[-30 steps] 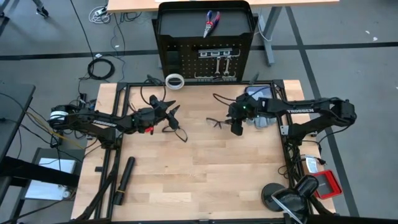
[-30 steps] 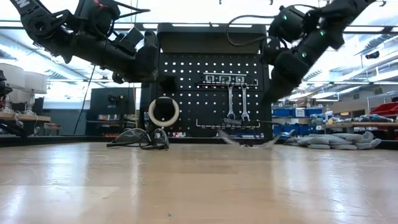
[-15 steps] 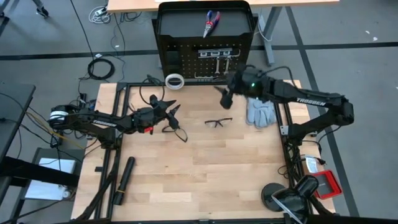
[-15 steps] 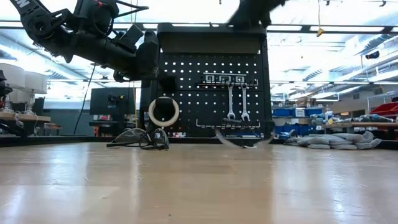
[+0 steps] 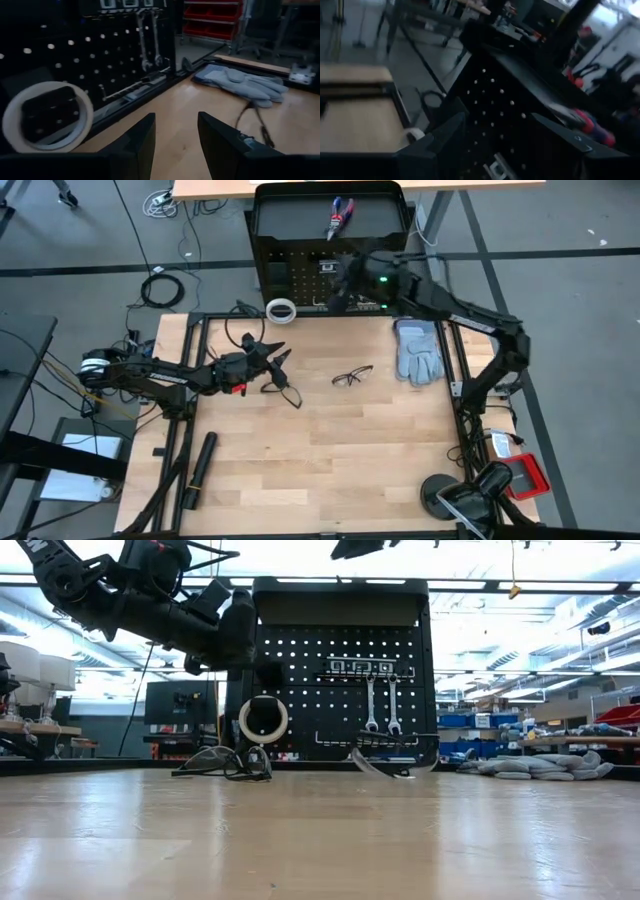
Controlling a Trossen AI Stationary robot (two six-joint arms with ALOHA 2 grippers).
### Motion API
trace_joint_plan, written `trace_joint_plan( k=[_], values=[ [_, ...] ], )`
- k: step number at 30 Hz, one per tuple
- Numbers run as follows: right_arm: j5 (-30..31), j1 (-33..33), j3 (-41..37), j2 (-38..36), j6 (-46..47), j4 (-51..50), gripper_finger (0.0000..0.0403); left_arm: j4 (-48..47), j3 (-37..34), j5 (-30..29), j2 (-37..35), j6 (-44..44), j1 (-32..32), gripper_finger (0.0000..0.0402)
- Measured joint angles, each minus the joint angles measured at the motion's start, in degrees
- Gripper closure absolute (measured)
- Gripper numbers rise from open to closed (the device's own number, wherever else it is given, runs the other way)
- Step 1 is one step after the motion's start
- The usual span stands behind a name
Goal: Hang tools onto peg board
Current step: Remove the blue-orange pliers from the black pegboard
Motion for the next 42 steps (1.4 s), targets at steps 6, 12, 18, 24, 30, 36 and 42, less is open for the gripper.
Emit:
trace_joint_plan(
  k=[6,12,18,24,30,36,42],
  values=[
    [3.1,-0.7,2.7,4.7,-10.9,6.4,0.0178,0.0,0.0,2.1,0.0,0.0,0.0,0.0249],
    [3.4,-1.4,2.8,4.8,-17.2,10.1,0.0178,0.0,0.0,2.2,0.0,0.3,0.0,0.0249],
    [1.2,-5.0,2.8,4.8,-17.7,9.4,0.0184,0.2,0.0,2.2,0.0,1.4,0.0,0.0249],
    [-1.7,-8.1,2.8,4.8,-17.7,10.0,0.0200,0.5,0.0,2.1,0.0,1.5,0.0,0.0249],
    [-6.5,-9.7,2.8,4.8,-17.7,9.1,0.0210,0.5,0.0,2.1,0.0,1.5,0.0,0.0249],
    [-9.5,-10.7,2.8,4.8,-18.0,9.3,0.0210,0.5,0.0,2.1,0.0,1.5,0.0,0.0249],
    [-9.9,-11.8,2.8,6.3,-22.2,9.4,0.0215,0.5,0.0,2.1,0.0,1.6,0.0,0.0249]
  ],
)
